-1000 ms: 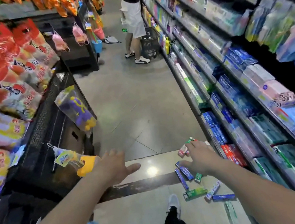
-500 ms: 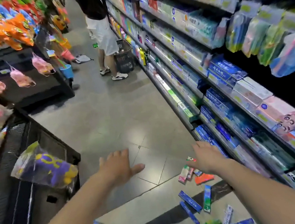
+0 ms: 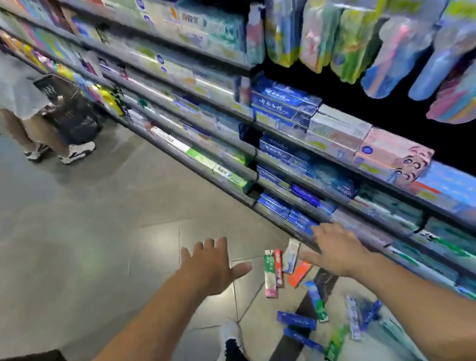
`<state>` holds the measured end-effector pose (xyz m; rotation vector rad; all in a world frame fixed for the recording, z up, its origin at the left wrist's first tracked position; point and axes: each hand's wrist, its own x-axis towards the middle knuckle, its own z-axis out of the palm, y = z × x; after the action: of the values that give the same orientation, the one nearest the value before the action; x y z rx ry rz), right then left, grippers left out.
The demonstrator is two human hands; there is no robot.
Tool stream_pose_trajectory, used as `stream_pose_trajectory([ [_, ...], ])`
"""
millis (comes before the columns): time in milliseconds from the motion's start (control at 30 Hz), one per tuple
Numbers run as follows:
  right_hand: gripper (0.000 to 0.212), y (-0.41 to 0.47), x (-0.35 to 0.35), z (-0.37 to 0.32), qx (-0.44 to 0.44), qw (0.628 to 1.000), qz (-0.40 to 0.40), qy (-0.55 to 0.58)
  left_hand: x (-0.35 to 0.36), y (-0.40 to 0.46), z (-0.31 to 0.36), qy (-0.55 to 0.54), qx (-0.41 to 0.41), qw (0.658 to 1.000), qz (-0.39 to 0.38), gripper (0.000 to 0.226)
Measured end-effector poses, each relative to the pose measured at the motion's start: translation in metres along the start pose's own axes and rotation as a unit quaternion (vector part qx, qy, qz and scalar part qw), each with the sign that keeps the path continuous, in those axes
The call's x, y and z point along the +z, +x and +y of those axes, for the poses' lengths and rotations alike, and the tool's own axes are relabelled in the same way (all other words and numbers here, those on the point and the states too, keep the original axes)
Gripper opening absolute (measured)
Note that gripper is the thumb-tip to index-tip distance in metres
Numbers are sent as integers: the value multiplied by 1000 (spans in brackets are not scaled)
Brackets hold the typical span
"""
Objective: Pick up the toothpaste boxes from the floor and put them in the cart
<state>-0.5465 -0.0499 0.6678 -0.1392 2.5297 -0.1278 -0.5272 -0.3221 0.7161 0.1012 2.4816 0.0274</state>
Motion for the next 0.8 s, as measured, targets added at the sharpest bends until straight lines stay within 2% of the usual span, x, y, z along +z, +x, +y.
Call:
stream_pose_trajectory([
  [167, 80, 33, 19, -9, 73, 995, 2, 61, -5, 79, 1, 33, 73, 996, -41, 87],
  [300, 70, 60, 48, -4, 119, 986, 1, 116, 16, 128, 6, 34, 71, 993, -91, 87],
  [367, 72, 95, 95, 9, 143, 977, -8, 157, 52, 175, 15, 47, 70, 991, -108, 86],
  [433, 74, 99, 103, 6, 139, 977, -14, 161, 63, 182, 11, 47, 65, 990, -114, 84],
  [500, 73, 123, 140, 13, 147, 975, 10, 166, 104, 215, 16, 49, 61, 991, -111, 82],
  [567, 65, 158, 190, 21, 155, 971, -6, 182, 156, 263, 24, 44, 47, 991, -115, 80],
  [667, 37, 214, 274, 29, 149, 973, 44, 173, 243, 330, 38, 31, 54, 990, -130, 79],
  [700, 35, 233, 305, 34, 141, 973, 71, 171, 273, 354, 42, 29, 65, 989, -130, 80],
  [800, 44, 294, 397, 46, 172, 958, 14, 228, 351, 423, 45, 39, 89, 987, -126, 80],
])
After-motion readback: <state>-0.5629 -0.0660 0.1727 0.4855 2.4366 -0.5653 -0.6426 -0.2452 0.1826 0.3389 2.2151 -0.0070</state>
